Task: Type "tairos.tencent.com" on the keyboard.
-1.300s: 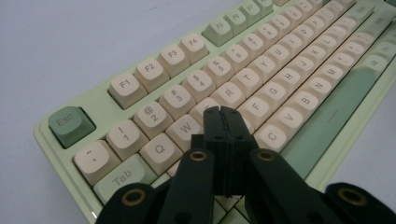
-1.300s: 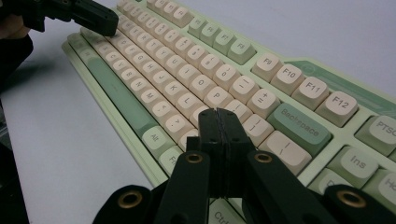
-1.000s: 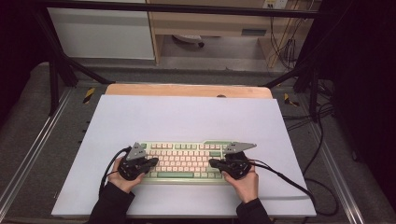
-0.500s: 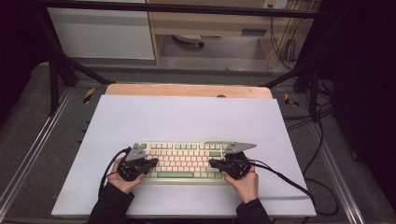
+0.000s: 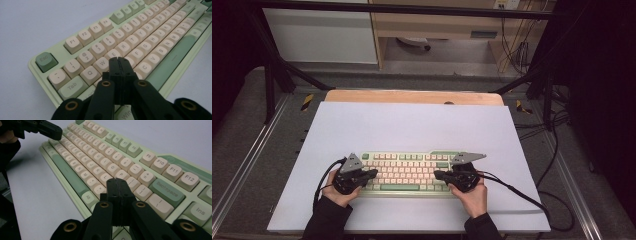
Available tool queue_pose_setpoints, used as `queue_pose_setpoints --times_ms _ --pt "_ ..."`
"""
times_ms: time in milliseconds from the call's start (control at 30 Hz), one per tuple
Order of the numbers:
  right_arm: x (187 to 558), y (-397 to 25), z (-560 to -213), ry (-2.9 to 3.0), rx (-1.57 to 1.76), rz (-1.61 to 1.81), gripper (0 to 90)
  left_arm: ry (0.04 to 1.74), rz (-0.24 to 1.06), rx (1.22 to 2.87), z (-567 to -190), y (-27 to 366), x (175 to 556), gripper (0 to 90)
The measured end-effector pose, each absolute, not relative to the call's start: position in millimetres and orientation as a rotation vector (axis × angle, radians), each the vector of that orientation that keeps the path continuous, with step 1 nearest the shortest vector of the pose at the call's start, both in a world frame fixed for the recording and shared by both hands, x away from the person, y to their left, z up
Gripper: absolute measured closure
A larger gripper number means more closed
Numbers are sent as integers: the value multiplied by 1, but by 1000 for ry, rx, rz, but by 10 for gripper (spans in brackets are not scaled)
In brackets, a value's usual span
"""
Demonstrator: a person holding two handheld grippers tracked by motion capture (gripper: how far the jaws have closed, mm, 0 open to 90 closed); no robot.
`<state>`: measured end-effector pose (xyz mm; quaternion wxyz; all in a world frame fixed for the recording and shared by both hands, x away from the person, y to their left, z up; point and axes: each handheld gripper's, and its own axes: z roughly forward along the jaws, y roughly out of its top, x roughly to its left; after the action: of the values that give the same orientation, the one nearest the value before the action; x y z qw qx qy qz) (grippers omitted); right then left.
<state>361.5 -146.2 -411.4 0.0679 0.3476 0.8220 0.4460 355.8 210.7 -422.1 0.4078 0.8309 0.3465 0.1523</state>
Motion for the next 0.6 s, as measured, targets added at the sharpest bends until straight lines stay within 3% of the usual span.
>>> queue_pose_setpoints --times_ms 600 --pt "362 -121 -422 2529 1003 1312 900 878 379 2086 -421 214 356 900"
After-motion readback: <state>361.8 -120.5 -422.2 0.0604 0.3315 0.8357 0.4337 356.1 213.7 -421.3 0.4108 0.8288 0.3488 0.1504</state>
